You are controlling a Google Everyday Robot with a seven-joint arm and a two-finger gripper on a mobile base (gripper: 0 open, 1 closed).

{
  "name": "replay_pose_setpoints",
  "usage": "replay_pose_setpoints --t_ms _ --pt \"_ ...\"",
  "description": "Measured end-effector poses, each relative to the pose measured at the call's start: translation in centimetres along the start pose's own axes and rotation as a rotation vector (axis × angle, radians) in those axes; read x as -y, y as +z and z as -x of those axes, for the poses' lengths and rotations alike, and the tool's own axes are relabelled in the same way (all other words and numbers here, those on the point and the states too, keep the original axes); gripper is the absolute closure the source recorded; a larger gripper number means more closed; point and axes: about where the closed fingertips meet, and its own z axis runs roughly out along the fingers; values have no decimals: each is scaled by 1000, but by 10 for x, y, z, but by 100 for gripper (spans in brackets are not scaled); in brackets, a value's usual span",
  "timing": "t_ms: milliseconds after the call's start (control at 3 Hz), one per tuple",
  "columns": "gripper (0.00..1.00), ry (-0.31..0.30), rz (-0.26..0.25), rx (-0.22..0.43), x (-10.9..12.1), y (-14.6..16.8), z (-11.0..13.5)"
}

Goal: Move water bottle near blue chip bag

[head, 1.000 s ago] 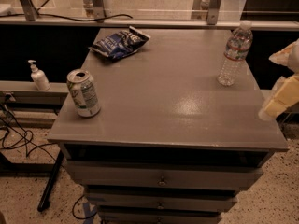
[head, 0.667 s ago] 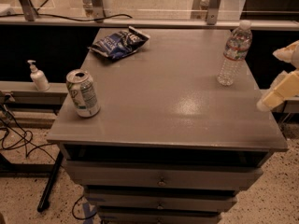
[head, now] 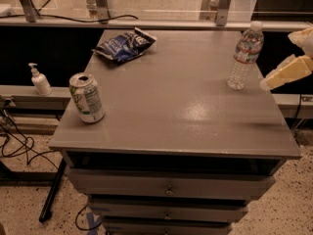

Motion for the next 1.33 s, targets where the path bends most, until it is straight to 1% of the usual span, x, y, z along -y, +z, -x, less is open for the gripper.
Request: replay_pose_setpoints --t_ms 333,667,1000,1333 --pt "0 27 -46 91 27 14 9" --pt "0 110 -57 188 43 28 12" --pt "0 212 -19 279 41 43 24" --pt "0 298 47 332 33 57 40"
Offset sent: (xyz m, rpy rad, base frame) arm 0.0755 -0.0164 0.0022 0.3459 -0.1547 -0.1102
